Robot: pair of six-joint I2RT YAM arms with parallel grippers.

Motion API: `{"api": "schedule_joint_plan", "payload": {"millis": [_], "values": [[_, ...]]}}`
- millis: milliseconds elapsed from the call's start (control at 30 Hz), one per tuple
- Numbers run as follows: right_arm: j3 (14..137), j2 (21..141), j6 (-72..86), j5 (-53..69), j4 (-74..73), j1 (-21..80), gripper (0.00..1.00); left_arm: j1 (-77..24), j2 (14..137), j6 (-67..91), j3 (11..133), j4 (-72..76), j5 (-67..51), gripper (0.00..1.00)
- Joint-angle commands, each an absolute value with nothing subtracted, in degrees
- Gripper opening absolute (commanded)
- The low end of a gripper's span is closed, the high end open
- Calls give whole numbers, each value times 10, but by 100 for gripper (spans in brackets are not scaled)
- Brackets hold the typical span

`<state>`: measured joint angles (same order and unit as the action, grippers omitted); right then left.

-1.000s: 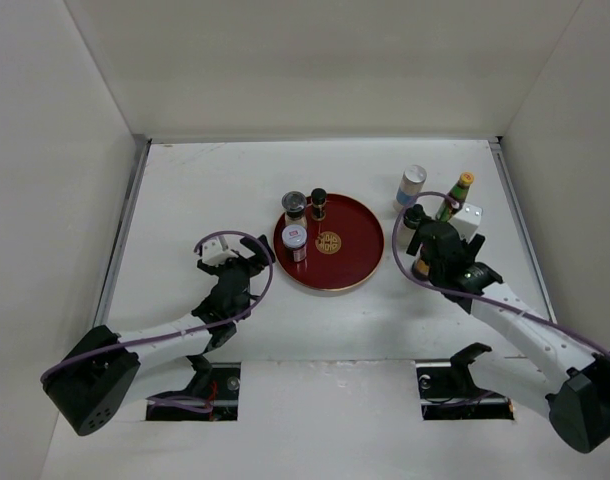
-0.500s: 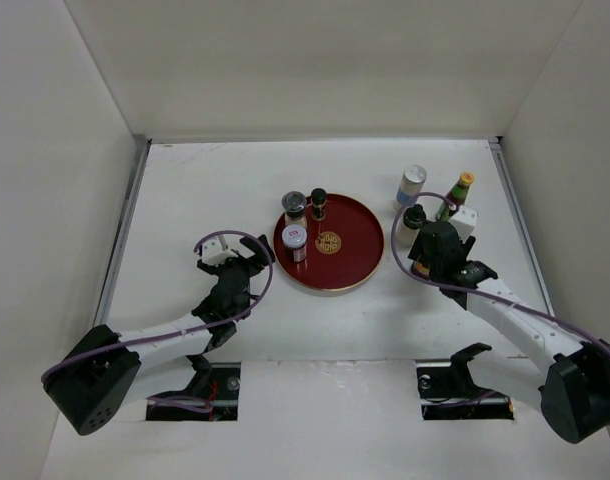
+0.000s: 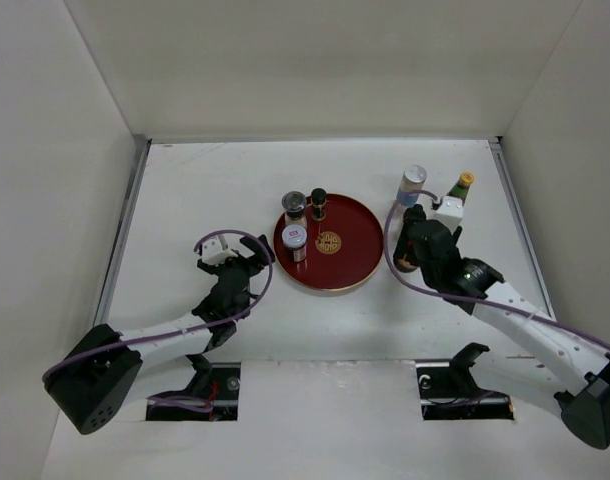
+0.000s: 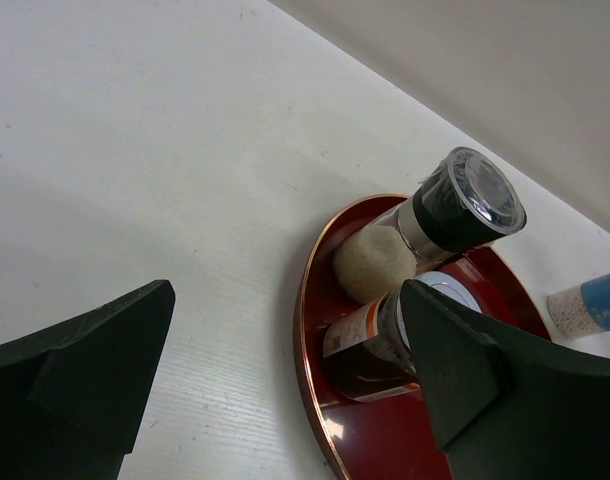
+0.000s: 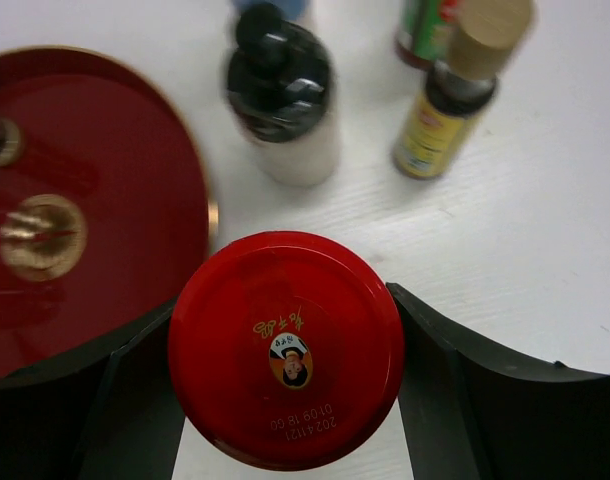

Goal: Organize the condiment bottles

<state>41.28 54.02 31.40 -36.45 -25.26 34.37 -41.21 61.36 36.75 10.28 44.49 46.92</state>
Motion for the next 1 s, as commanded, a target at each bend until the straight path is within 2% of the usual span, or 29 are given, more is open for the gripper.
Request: {"api": "schedule_joint_plan", "payload": {"millis": [0,300,500,733,767,867,967], "values": [[506,576,309,-389,-148,388,55,-406,616,376,110,474,464,100],[638,831,244,-297,87,439,55,-399,611,377,105,474,454,100],[720,955,233,-283,103,441,55,-394,608,377,102,474,451,100],[757,1027,230,-293,105,451,57,-393,617,379,104,474,443,100],[758,1031,229,-295,105,453,60,-393,616,380,104,474,440,100],[758,1039,229,-308,104,458,79,-392,616,380,104,474,438,100],[755,1021,229,-317,89,459,88,-392,616,380,105,474,436,100]]}}
